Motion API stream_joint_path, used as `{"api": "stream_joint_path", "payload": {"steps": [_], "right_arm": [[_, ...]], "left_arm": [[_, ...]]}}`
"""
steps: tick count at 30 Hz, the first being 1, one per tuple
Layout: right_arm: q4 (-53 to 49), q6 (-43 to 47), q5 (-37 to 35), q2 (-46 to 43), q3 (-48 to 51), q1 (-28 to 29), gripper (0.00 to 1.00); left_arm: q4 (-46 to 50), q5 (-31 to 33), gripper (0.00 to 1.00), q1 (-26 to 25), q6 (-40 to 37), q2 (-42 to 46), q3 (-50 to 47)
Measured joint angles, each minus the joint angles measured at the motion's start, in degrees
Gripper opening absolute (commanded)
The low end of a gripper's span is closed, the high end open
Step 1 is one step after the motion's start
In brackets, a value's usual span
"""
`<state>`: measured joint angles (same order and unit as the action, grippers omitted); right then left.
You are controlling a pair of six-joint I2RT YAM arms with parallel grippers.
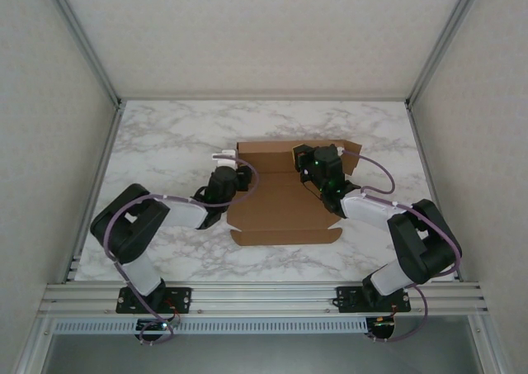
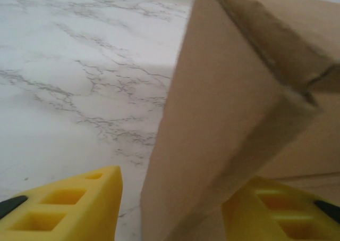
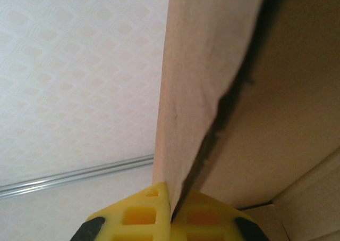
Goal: Fold the paper box
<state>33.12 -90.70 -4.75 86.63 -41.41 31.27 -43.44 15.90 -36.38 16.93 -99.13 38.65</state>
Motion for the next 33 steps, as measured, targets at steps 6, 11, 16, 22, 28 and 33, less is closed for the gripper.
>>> {"api": "stream_joint_path", "payload": {"steps": [6,11,16,22,28,33], "right_arm": [[-0.5,-0.2,-0.6,-0.2,0.0,-0.1,0.0],[-0.7,-1.0,-1.2,-0.3,-0.1,0.2,0.0],[-0.7,-1.9,-1.9,-0.3,-0.1,0.6,0.0],[-1.1,-2.4,-3.3,-0.3,-0.5,1.1,0.0],[-1.9,-2.4,-4.3,-0.2,-0.9,1.4,0.0],[-2.1,-1.0,-4.2,-0.2,-0.7,1.2,0.0]], "left_arm": [[1.5,7.8,0.2,-2.5,0.8,-4.9,4.9],[4.5,15.4,0.11,-3.3,1.4,-8.7,9.3],[6.6,20.2,0.06,-4.4,1.4,-11.2,12.5],[8.7,25.3,0.09,-5.3,1.8,-14.0,16.3],[9.1,25.7,0.31,-5.4,2.6,-14.3,16.7],[7.1,22.2,0.58,-5.0,2.5,-13.1,12.3]]}}
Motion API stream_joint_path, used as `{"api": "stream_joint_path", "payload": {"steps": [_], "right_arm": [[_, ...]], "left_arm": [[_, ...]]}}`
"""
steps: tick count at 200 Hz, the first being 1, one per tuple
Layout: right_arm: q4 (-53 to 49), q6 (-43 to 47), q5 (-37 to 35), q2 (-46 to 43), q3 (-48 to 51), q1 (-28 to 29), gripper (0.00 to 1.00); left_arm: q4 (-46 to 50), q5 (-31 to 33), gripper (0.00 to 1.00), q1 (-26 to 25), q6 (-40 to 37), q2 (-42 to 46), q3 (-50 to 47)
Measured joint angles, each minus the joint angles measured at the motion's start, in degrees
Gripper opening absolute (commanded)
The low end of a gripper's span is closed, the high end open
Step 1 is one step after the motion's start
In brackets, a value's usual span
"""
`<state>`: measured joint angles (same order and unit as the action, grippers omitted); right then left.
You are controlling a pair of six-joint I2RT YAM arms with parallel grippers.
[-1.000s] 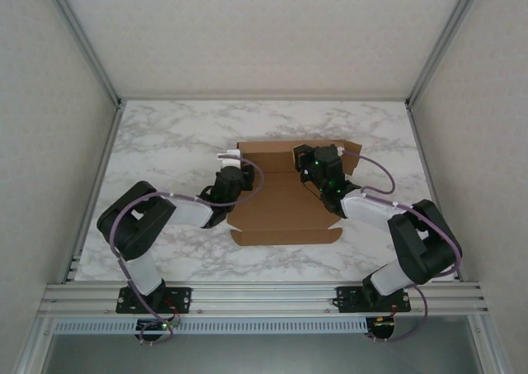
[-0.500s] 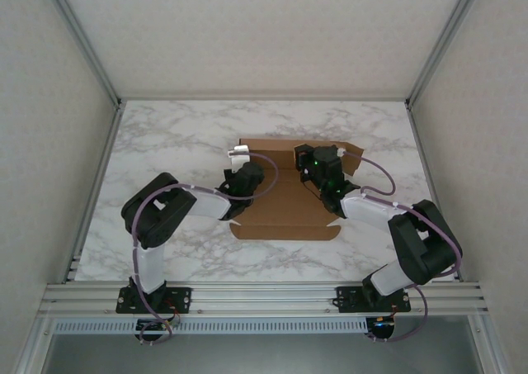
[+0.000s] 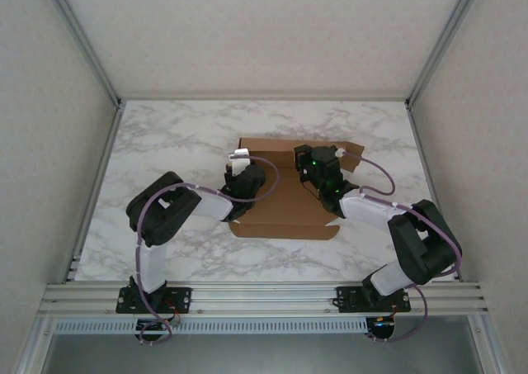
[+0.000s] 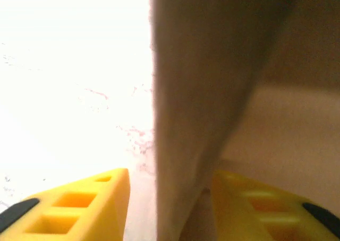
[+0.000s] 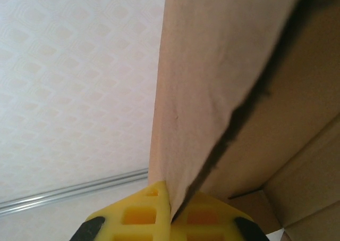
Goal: Fold the paper box
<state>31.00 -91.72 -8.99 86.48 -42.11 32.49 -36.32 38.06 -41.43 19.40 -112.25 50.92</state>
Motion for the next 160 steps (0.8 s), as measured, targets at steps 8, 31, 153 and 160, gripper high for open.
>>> {"api": "stream_joint_path", "payload": {"steps": [8,31,153,160], "right_arm": [[0.0,0.6,0.0,0.0,0.0,-0.2,0.0],[0.1,2.2,0.4,0.2,0.0,-1.0,0.0],[1.8,8.5,3.3,0.7,0.5,-3.4,0.01],[1.7,8.9,3.5,0.7,0.5,-3.4,0.01]], "left_arm": [[-0.6,-1.5,0.61,0.0,0.0,0.7,-1.1],[-1.6,-5.8,0.66,0.5,-0.7,4.3,-5.6],[-1.8,-23.6,0.65,5.7,-1.2,33.1,-16.1],[-1.0,-24.9,0.65,7.3,-0.2,34.3,-15.5]]}}
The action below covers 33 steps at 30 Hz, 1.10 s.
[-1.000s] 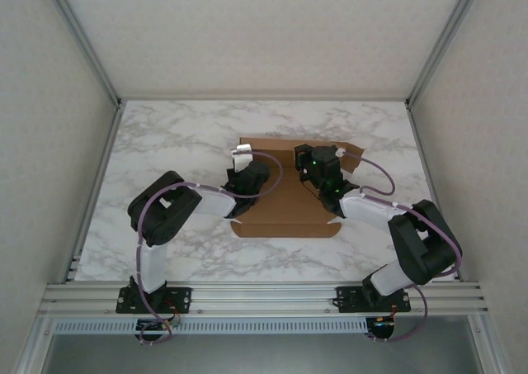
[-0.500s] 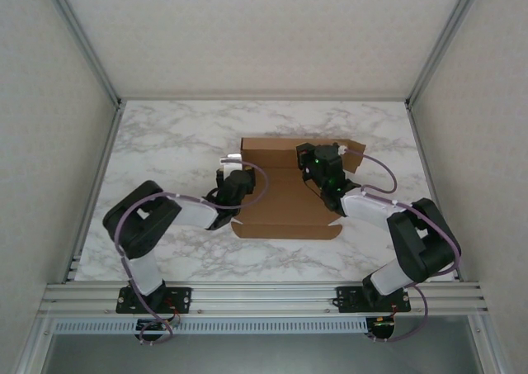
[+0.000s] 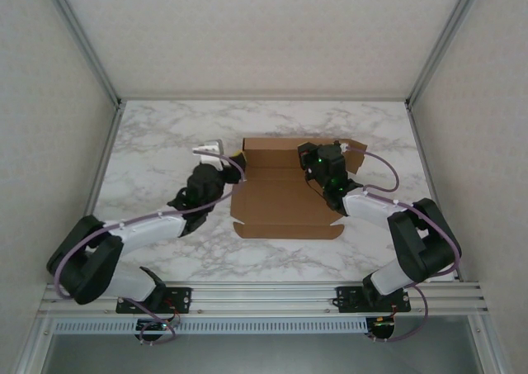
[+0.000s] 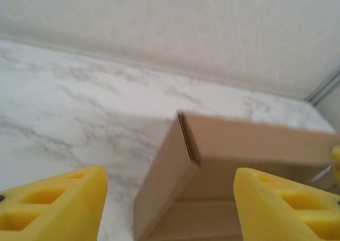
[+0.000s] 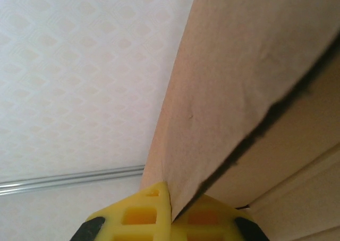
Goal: Fold the paper box
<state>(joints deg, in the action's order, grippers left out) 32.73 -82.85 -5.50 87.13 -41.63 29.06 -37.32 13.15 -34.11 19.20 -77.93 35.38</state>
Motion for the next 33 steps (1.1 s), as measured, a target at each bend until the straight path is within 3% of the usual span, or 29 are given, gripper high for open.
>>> {"api": "stream_joint_path", "payload": {"steps": [6,13,21,26,29,33], "right_arm": [[0.0,1.1,1.1,0.0,0.0,-0.4,0.01],[0.0,1.3,1.7,0.0,0.0,-0.6,0.01],[0.0,1.3,2.1,0.0,0.0,-0.7,0.01],[0.0,1.3,2.4,0.2,0.0,-0.7,0.01],[0.7,1.3,2.8,0.8,0.0,-0.7,0.06],[0.2,3.5,4.2,1.3,0.0,-1.0,0.26]], "left_arm": [[5.3,-11.5,0.64,8.5,4.7,-4.1,10.2],[9.5,-23.7,0.61,9.8,8.1,-13.4,18.1],[10.5,-29.7,0.49,10.0,11.5,-18.6,18.8],[5.7,-30.4,0.44,10.0,14.0,-18.5,15.1],[2.7,-30.3,0.41,10.0,15.4,-18.5,13.5],[0.3,-29.9,0.39,10.2,16.2,-18.5,12.3]]}}
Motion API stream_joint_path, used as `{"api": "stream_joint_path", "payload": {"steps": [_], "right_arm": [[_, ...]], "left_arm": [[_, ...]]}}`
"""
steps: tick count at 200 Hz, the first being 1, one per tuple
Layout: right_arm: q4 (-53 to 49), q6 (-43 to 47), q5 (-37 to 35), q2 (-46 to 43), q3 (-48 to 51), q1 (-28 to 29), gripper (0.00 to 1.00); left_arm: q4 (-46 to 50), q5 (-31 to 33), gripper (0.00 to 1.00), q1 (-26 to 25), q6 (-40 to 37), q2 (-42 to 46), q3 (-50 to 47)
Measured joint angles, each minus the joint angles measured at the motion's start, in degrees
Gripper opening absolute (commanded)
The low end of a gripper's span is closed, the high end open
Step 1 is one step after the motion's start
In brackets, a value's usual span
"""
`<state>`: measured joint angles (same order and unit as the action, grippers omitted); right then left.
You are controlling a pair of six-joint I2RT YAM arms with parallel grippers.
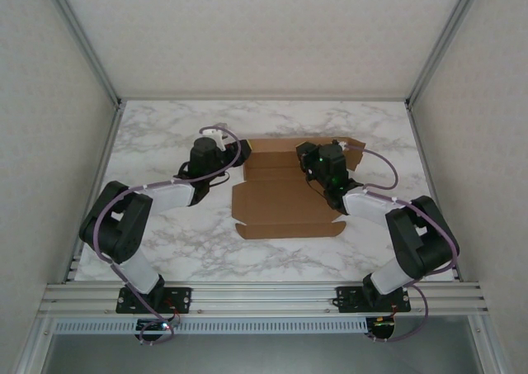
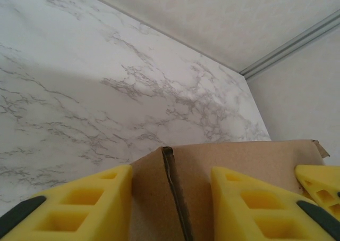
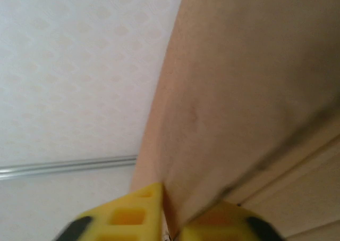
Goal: Fold the paper box
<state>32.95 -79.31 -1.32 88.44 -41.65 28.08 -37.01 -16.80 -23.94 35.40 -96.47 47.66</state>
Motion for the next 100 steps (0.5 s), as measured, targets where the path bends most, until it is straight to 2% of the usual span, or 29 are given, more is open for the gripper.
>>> {"api": "stream_joint_path", "payload": {"steps": [48,83,100], "right_arm": [[-5.1,5.2,3.1,-0.7,0.0,-1.9,0.65],[-13.9,10.0,5.6,-3.6,-1.4,-3.8,0.81],[-20.2,15.0,6.0,-5.6,-3.1,-4.3,0.83]], "left_arm": [[1.9,0.5,0.36,0.0,-2.1,0.0,1.1],[5.6,1.2,0.36,0.0,-4.9,0.0,3.3],[7.9,1.6,0.36,0.0,-6.4,-0.1,4.7]]}}
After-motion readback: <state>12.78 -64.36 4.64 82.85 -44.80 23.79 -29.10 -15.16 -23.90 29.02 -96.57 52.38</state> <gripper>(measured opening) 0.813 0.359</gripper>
